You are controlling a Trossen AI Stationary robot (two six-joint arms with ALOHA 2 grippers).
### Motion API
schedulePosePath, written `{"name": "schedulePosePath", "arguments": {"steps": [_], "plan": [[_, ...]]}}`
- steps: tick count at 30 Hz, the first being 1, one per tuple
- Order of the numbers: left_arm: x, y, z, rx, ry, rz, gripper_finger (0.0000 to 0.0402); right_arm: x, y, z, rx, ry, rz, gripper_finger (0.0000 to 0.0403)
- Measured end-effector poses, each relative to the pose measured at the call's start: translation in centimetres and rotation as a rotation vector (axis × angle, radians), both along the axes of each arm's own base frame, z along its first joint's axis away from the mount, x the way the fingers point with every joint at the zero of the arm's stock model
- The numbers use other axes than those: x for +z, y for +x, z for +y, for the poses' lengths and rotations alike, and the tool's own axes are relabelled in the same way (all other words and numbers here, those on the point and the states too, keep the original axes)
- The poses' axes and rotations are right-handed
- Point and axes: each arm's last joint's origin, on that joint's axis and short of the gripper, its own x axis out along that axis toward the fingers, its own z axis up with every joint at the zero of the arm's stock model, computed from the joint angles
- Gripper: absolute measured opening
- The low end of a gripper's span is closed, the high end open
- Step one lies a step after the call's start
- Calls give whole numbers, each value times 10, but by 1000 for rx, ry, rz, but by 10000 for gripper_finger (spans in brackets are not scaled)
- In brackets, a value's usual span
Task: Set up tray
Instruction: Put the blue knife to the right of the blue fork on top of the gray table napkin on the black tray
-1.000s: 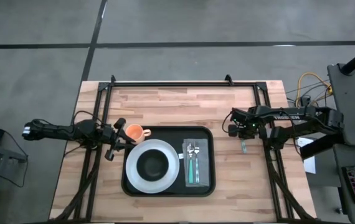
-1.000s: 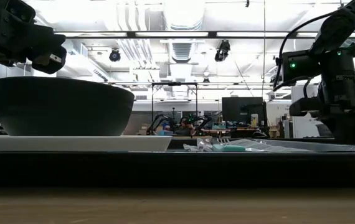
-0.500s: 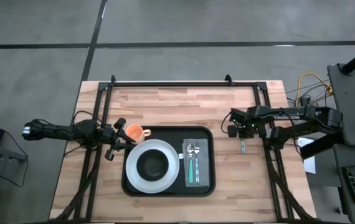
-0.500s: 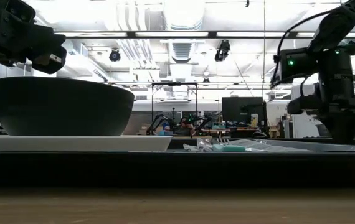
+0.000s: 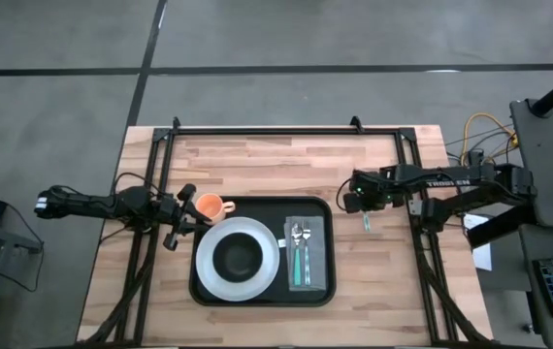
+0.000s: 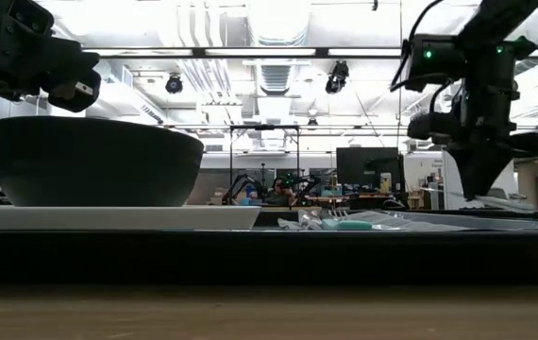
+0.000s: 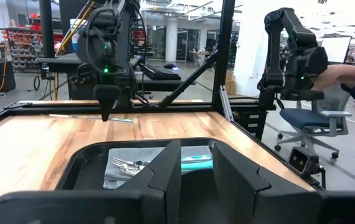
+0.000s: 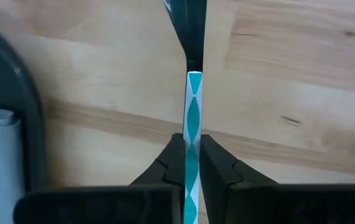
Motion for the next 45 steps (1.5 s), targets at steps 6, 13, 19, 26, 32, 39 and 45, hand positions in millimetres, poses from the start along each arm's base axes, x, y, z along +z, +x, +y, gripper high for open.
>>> {"name": "schedulePosePath", "arguments": {"steps": [6,13,19,26,32,39,45], "plan": [[0,0,0,-1,0,0,75,7,8,10,1,-18,-40,13],[0,0,0,0,0,0,75,12,17,31,-20,-50,-105,13],[0,0,0,0,0,0,75,14,21,47,-55,-37,-161,13],[0,0,0,-1,0,0,75,15,23,58,-94,-21,-198,13],[0,0,0,0,0,0,75,16,25,65,-82,-39,-226,13],[0,0,0,0,0,0,75,16,24,66,-60,-43,-223,13],[0,0,0,-1,0,0,75,16,24,67,-43,-46,-219,13]]}}
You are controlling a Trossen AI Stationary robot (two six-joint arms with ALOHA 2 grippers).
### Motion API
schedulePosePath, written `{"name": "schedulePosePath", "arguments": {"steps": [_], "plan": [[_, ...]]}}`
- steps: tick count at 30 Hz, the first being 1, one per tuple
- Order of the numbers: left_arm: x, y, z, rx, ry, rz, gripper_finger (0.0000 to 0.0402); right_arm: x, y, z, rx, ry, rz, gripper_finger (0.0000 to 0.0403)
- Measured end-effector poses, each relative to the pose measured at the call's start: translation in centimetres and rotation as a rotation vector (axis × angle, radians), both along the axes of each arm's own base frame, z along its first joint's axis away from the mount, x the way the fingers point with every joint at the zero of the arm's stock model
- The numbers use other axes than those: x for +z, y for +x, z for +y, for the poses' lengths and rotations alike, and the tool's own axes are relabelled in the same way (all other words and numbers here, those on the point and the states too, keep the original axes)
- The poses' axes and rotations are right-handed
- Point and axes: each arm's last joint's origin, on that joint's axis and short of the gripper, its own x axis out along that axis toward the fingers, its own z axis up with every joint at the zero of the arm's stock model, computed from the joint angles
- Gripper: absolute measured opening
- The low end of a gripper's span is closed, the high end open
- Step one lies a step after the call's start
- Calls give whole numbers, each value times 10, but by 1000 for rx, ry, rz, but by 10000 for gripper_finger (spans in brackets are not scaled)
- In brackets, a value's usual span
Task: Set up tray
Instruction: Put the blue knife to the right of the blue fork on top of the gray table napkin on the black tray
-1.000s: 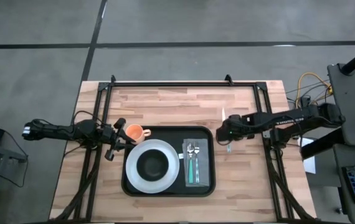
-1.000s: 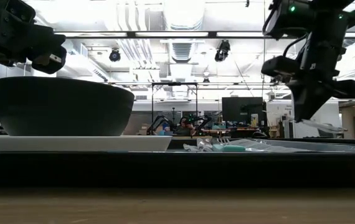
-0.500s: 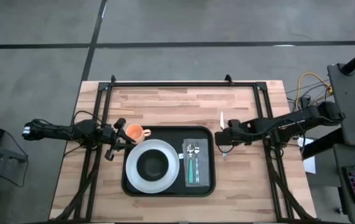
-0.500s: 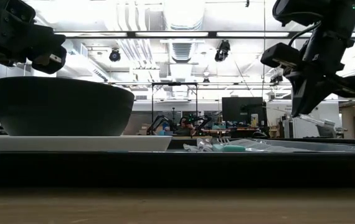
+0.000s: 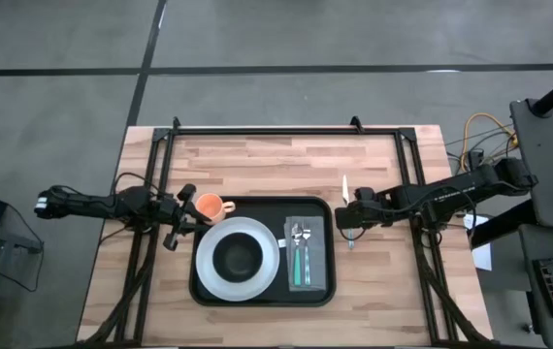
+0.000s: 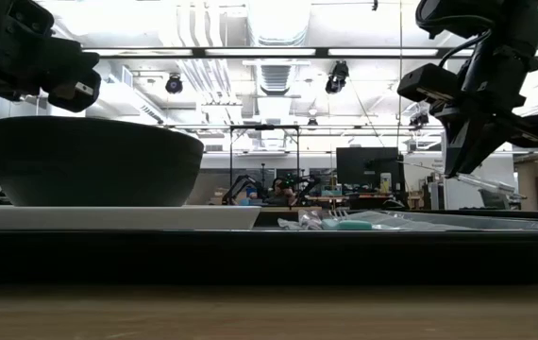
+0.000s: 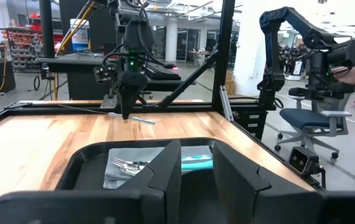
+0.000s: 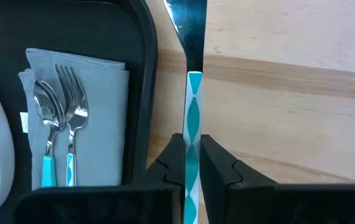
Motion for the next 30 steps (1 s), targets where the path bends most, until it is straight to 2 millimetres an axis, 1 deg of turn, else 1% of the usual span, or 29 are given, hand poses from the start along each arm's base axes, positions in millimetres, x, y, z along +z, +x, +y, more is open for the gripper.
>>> {"name": "schedulePosePath", "arguments": {"steps": [5,17,21,24,30], "plan": [[0,0,0,0,0,0,75,0,0,3,-6,11,-4,13],[0,0,0,0,0,0,75,0,-1,24,-98,43,-52,13],[0,0,0,0,0,0,75,-10,9,28,-103,45,-38,13],[0,0,0,0,0,0,75,-14,22,32,-96,33,-9,13],[0,0,0,0,0,0,75,-5,50,40,-73,25,-11,13]]}}
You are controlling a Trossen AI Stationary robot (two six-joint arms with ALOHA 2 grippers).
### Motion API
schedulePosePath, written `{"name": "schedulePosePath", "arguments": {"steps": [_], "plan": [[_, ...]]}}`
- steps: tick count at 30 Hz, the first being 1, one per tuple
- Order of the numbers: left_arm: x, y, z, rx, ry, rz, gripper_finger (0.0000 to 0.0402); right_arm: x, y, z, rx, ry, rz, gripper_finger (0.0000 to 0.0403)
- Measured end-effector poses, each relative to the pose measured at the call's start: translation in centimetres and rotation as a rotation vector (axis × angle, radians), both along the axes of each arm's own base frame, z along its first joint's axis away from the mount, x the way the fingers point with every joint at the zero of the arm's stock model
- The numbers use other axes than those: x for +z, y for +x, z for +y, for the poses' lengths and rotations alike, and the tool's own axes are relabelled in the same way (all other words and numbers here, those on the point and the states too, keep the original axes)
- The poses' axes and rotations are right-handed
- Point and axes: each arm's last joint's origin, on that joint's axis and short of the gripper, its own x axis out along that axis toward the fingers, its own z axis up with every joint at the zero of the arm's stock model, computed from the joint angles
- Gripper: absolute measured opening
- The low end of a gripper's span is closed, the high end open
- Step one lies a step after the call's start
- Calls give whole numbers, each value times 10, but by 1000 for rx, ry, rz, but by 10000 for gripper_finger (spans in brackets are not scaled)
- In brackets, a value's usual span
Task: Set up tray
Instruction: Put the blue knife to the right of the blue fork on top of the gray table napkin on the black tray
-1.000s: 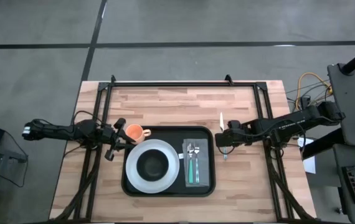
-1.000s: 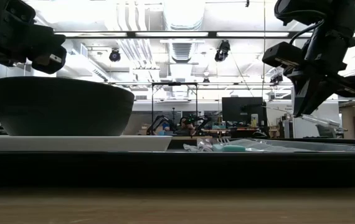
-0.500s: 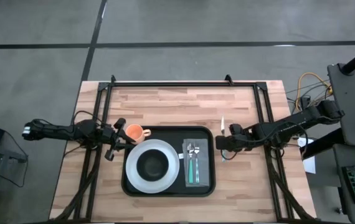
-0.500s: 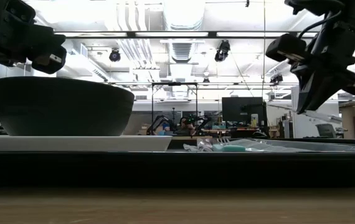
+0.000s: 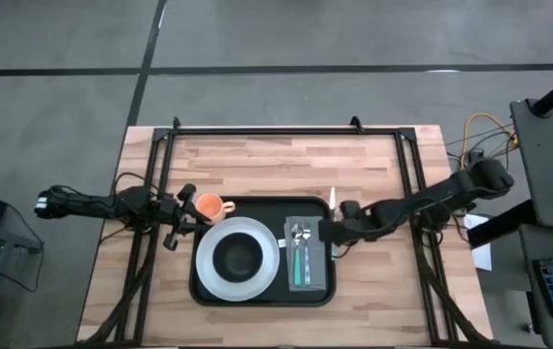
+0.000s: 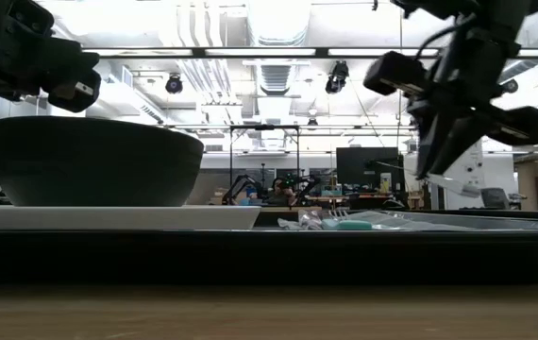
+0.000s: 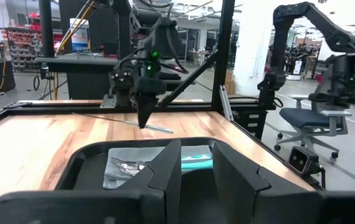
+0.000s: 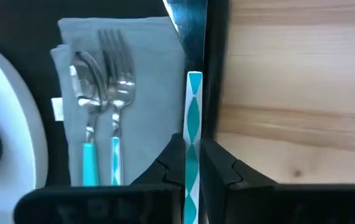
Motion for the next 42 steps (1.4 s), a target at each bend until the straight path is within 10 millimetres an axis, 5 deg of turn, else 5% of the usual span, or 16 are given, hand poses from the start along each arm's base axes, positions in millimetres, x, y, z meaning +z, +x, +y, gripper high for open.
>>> {"name": "schedulePosePath", "arguments": {"steps": [15,22,42], "plan": [[0,0,0,0,0,0,75,3,53,21,-8,52,154,13],[0,0,0,0,0,0,75,6,62,37,-26,71,128,13],[0,0,0,0,0,0,75,-29,75,56,-14,81,199,13]]}}
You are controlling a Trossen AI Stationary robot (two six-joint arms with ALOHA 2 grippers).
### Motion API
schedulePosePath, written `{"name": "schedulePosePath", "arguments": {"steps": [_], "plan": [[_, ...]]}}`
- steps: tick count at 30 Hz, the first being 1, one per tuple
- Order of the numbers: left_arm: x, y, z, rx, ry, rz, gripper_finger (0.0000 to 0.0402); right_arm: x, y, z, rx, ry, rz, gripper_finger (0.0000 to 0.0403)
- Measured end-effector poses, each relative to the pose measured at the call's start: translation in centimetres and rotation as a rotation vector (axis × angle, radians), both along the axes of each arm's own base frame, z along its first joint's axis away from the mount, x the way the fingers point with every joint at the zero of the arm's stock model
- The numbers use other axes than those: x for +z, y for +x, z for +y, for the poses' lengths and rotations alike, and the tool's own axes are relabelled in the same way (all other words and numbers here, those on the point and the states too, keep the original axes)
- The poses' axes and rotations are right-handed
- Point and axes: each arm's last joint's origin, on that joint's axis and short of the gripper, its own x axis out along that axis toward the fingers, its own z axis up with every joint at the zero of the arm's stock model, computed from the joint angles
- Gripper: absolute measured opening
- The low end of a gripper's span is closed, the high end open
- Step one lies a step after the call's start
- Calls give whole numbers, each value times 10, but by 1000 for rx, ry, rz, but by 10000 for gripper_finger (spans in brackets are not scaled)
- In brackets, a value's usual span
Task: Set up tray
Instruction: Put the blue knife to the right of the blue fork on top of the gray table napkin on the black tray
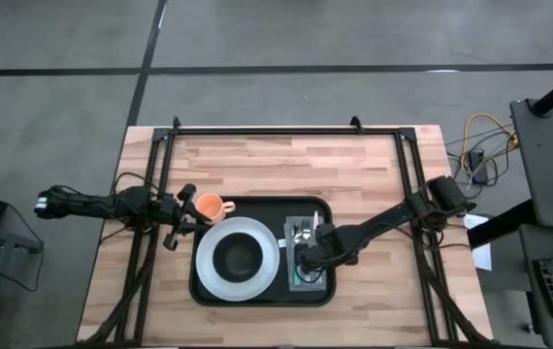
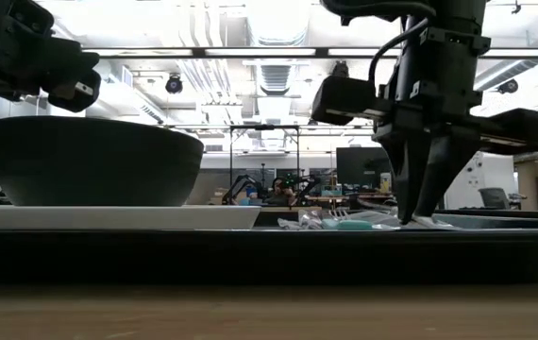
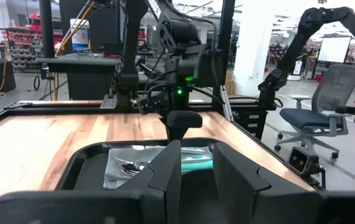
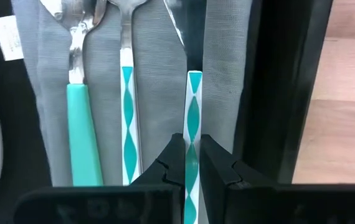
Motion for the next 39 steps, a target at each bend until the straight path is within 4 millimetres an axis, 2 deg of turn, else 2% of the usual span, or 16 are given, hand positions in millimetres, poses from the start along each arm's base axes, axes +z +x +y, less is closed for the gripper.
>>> {"name": "schedulePosePath", "arguments": {"steps": [11,23,33,39], "plan": [[0,0,0,0,0,0,75,-14,4,2,4,22,27,13],[0,0,0,0,0,0,75,-14,4,2,11,19,32,16],[0,0,0,0,0,0,75,-15,4,1,29,14,33,92],[0,0,0,0,0,0,75,-12,7,0,49,8,28,123]]}}
